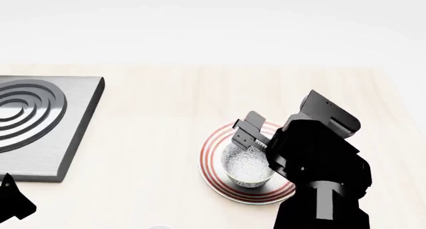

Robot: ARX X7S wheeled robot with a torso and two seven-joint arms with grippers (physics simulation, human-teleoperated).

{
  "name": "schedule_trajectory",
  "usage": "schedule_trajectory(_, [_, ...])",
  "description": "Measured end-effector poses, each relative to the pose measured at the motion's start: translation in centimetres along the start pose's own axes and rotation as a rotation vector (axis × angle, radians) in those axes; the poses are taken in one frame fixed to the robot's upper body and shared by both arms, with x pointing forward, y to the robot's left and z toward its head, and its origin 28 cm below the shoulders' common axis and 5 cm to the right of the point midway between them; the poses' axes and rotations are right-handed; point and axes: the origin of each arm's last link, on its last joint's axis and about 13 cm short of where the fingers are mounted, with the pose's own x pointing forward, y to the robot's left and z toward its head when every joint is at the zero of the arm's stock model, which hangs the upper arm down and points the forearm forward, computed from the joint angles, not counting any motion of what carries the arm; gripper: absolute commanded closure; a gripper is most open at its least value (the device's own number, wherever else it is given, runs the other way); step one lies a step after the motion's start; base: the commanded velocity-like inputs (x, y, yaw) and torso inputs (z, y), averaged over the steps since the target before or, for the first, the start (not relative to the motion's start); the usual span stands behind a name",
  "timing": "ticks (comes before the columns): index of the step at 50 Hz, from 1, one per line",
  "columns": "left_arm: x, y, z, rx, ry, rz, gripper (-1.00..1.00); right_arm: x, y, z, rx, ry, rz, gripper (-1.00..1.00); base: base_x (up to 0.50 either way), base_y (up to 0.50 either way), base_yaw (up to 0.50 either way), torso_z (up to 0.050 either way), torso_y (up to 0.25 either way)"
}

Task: Pick the akita bowl between the plate and the ramekin and place it on the plate.

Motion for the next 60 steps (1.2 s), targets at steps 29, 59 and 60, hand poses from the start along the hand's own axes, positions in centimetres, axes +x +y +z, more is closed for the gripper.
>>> schedule_trajectory(29, [0.0, 0.0, 0.0, 0.002, -0.004, -0.002, -1.0, 0.1, -0.2, 0.4, -0.185, -0.093, 0.031, -1.0, 0.0, 0.0, 0.0, 0.0, 0.0])
schedule_trajectory(59, [0.0, 0.1, -0.1, 0.009, -0.008, -0.001, -1.0, -1.2, -0.7, 0.0, -0.346, -0.234, 0.063, -1.0, 0.0, 0.0, 0.0, 0.0, 0.0])
schedule_trajectory(60, [0.0, 0.1, -0.1, 0.009, -0.009, -0.001, -1.0, -1.2, -0.8, -0.1, -0.351, -0.238, 0.065, -1.0, 0.0, 0.0, 0.0, 0.0, 0.0])
